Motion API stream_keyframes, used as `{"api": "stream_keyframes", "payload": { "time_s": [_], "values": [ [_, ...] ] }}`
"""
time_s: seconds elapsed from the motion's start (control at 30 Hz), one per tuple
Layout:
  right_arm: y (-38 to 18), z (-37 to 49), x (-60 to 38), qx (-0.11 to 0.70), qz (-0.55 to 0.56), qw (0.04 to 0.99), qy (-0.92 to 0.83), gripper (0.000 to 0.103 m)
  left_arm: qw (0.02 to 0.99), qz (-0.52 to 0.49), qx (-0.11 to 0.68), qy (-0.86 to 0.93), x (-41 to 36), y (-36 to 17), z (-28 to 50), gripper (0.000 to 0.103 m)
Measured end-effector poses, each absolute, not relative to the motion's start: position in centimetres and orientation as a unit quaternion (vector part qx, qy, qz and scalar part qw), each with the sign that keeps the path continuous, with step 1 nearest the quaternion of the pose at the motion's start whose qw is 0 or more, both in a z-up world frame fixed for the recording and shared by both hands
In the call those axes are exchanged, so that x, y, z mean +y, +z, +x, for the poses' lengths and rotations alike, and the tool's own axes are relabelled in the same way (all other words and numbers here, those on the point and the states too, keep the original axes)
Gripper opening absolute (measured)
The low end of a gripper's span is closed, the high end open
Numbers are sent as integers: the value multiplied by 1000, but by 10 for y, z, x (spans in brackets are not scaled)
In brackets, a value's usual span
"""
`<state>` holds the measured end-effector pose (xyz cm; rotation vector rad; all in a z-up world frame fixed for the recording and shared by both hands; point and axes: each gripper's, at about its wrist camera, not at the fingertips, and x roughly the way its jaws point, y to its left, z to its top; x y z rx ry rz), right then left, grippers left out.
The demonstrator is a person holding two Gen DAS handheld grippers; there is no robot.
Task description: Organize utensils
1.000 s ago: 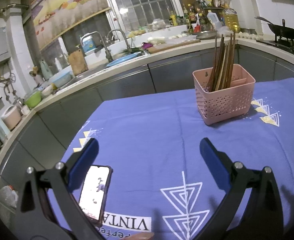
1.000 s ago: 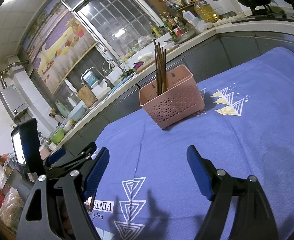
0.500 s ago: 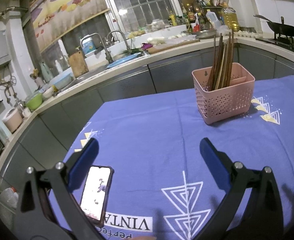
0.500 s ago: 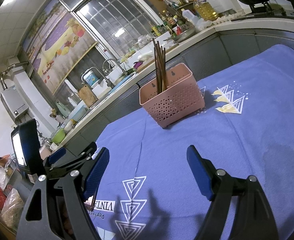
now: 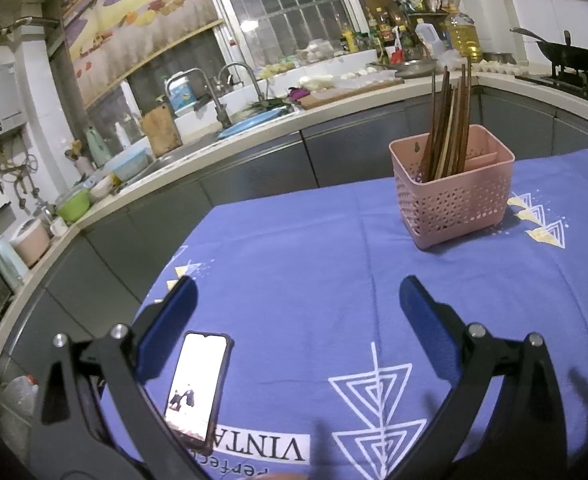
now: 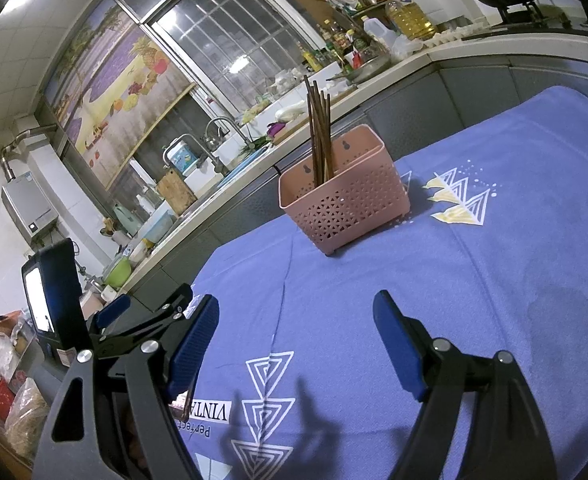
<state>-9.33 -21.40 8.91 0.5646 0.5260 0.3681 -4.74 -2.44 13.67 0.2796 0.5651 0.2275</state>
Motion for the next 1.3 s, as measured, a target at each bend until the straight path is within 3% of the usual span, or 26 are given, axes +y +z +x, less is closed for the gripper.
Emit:
{"api": "stream_keyframes", "payload": {
  "time_s": [1.3],
  "values": [
    [87, -94, -213, 256, 277, 909, 180, 79, 942, 153, 280, 103, -32, 135, -48, 97]
  ]
}}
